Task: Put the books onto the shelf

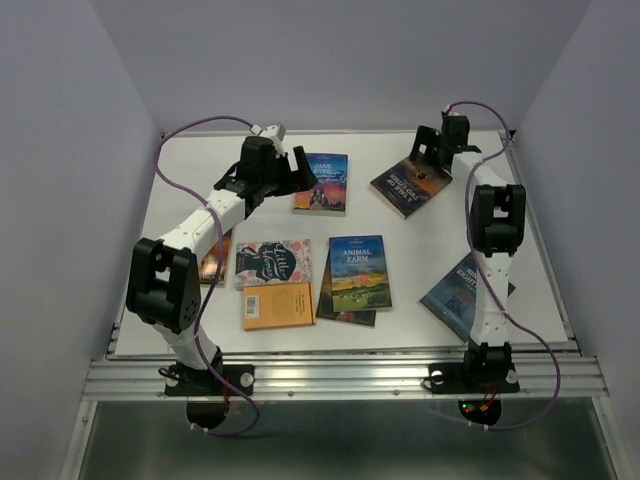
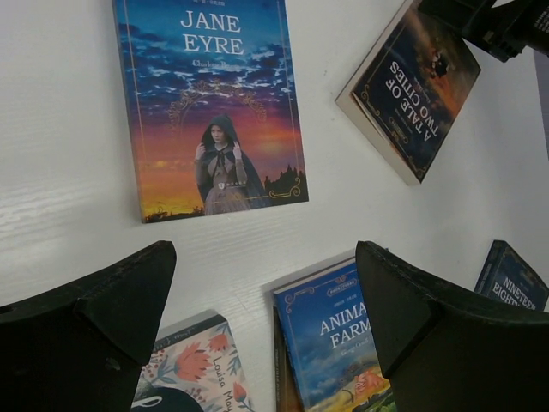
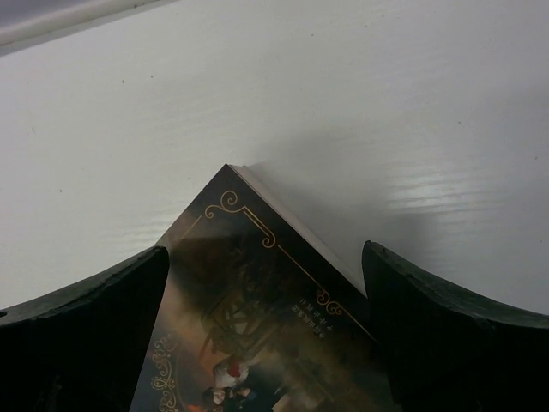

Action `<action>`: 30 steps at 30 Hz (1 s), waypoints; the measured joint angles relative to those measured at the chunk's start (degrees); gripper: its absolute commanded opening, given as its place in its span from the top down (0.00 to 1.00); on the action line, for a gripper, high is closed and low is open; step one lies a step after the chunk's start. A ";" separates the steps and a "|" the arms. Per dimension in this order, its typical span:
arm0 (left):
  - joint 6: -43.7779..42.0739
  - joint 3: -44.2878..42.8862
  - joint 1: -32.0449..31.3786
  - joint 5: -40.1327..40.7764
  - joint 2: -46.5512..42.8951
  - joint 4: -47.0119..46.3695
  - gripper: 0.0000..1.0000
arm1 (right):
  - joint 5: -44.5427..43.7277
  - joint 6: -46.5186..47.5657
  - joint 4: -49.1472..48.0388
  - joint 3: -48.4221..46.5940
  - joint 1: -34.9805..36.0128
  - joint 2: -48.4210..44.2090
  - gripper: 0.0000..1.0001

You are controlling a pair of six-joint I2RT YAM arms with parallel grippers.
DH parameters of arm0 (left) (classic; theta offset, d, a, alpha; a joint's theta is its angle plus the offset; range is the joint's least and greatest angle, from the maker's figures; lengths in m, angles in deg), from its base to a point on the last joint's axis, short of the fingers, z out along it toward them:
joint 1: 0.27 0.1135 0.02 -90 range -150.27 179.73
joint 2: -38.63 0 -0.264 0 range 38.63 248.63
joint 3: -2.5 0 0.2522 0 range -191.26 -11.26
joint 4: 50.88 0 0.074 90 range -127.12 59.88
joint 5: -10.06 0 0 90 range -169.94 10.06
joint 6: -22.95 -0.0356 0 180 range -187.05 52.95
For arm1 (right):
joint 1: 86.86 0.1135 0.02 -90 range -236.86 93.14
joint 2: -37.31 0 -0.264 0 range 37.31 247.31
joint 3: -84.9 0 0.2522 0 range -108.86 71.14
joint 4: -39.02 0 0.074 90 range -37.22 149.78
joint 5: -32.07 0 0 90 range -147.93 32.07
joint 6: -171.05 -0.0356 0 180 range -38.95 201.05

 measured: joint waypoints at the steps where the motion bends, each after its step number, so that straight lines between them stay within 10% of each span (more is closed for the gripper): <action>1: 0.00 -0.02 -0.17 -0.26 0.00 -0.35 0.01 | 0.37 0.02 -0.33 1.16 -0.13 -0.70 0.00; 16: -0.63 -1.70 -3.58 -1.97 2.56 -0.37 0.01 | 4.61 -12.09 -17.81 60.83 6.43 -38.82 0.00; 23: -0.90 -3.67 -10.27 -2.34 6.23 0.96 0.01 | -3.58 -5.70 -16.59 59.41 9.01 -45.33 0.00; 30: 0.59 -3.74 -12.52 -3.28 7.28 1.75 0.01 | 6.38 13.31 -14.14 44.72 8.33 -38.25 0.00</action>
